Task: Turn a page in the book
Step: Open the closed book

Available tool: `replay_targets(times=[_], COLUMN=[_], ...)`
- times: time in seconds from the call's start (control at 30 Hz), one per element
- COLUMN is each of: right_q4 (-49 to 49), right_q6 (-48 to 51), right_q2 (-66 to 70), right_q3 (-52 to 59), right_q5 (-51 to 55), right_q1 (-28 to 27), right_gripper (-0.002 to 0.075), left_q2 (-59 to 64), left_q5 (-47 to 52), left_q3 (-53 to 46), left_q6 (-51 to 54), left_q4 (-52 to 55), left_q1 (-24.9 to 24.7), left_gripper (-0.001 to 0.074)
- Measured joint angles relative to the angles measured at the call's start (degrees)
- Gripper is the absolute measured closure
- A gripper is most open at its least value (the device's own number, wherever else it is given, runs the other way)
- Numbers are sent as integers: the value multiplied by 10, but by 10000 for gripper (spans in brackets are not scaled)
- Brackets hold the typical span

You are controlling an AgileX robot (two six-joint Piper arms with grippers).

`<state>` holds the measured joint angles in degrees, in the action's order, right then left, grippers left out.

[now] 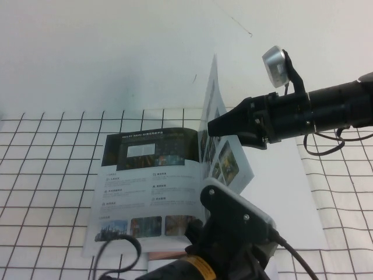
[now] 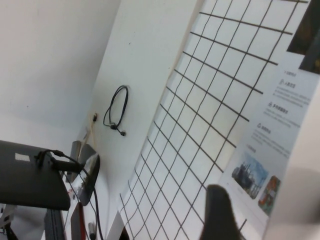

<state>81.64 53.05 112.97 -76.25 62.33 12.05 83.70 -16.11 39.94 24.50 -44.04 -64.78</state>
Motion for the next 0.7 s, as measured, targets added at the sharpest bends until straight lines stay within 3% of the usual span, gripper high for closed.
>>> replay_targets(times=[0.37,0.53,0.7], right_q4=[31,32,32], right_q6=[9,22,47], right_q2=[-1,-22,-61], right_q3=[0,1,1], right_q5=[31,43,47], right_q1=[18,18,18], right_gripper=[298,298,310], left_q2=[77,77,77], left_q5=[-172,-189,-197], left_q3=[0,1,1], left_q6=[1,1,35], left_q4=[-154,-194,-300], left_q1=[-21,-21,-21], left_gripper=[738,737,737])
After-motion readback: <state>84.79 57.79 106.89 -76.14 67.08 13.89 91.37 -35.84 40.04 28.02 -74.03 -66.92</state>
